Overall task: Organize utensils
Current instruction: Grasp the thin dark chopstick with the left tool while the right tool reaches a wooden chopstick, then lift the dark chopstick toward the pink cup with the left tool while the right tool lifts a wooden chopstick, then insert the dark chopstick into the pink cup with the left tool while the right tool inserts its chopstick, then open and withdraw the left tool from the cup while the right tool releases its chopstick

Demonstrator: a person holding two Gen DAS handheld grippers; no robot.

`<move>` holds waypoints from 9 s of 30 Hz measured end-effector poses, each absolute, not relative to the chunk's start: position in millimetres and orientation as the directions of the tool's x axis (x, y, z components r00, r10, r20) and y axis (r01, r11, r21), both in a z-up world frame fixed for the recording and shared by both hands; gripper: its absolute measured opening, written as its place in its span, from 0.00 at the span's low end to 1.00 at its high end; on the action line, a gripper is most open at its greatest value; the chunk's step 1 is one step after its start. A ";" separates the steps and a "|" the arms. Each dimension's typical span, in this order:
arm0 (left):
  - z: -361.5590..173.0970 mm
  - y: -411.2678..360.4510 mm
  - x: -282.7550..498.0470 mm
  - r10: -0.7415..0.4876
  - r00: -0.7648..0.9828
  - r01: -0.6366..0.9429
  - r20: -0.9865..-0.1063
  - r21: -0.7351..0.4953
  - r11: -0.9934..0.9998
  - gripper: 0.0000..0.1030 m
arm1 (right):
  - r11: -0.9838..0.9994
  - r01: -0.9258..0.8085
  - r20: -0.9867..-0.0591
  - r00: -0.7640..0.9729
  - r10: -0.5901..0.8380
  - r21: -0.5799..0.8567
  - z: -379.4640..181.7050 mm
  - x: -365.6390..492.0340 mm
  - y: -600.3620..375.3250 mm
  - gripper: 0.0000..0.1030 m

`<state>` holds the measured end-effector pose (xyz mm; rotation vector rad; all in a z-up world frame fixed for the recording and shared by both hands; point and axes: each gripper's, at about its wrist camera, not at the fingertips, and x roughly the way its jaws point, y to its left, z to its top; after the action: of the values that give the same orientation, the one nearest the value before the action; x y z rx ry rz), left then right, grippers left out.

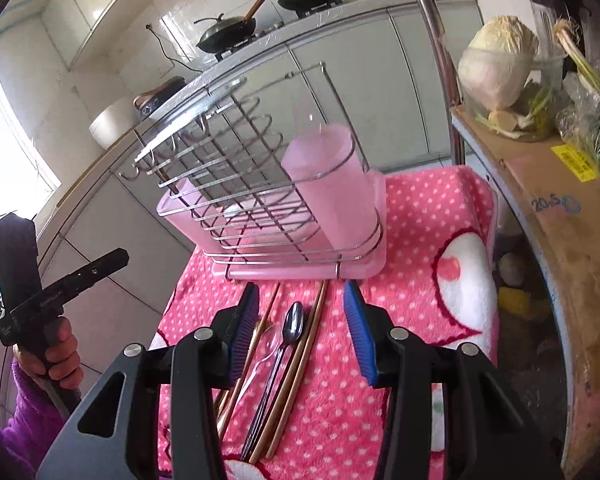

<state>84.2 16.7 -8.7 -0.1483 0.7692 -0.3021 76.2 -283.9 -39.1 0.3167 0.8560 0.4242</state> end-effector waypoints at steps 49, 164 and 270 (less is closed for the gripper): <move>-150.3 11.6 149.3 -0.114 0.313 0.112 -0.943 -0.082 0.990 0.05 | 0.884 -0.139 -0.810 0.357 0.465 0.447 -131.9 133.0 -246.2 0.40; 82.6 85.3 184.1 -0.123 0.919 0.022 -0.373 -0.265 0.964 0.03 | 0.960 -0.189 -0.300 0.922 0.246 0.206 133.9 128.8 -291.2 0.06; -95.2 1.4 136.8 -0.382 0.462 0.174 -0.800 -0.341 0.924 0.35 | 0.929 -0.085 -0.672 0.667 0.322 0.360 -15.4 152.5 -316.5 0.08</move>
<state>136.8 1.4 -95.2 -0.2226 1.0366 -0.3454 152.5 -316.5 -15.4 0.3118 0.8111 0.2338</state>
